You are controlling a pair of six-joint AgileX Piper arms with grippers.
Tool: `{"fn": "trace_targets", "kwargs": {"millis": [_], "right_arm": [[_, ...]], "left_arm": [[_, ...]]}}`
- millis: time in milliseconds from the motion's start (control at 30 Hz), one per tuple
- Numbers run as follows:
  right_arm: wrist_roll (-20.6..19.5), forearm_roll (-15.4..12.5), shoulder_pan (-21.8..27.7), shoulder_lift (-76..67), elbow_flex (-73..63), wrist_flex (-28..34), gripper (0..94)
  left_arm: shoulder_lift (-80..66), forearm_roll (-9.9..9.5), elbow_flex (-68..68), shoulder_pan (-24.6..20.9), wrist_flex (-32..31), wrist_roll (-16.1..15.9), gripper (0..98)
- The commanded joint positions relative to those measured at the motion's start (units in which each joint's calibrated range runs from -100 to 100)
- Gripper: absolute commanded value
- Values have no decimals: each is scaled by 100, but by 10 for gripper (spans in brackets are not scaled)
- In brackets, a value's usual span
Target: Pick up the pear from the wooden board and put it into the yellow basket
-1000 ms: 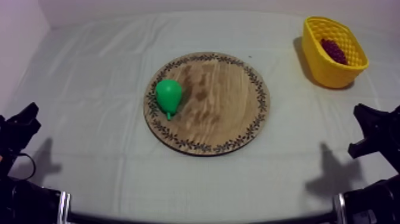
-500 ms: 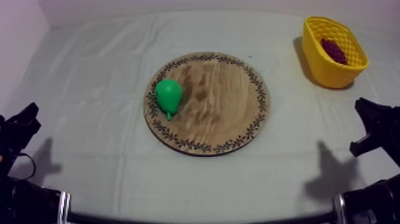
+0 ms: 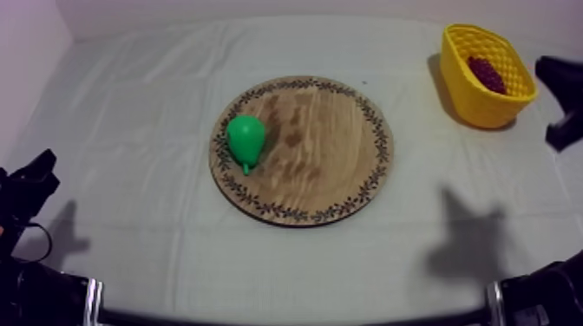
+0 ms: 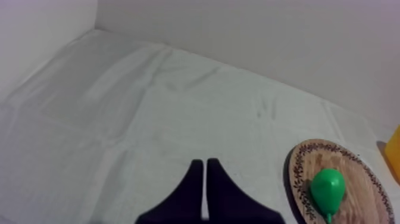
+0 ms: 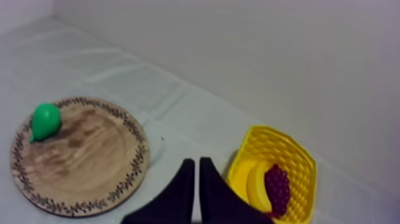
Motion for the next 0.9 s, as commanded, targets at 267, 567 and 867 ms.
{"fn": "trace_targets", "kwargs": {"millis": [267, 567, 867], "right_arm": [[-1243, 930, -985, 2904, -3220, 1086, 3], [-1988, 1440, -1847, 4426, -5049, 2230, 2], [-2768, 1885, -2680, 5624, -6122, 3312, 2]], "left_arm": [[0, -2, 0, 1, -1, 1, 1], [0, -2, 0, 1, -1, 1, 1], [0, -2, 0, 1, -1, 1, 1]]}}
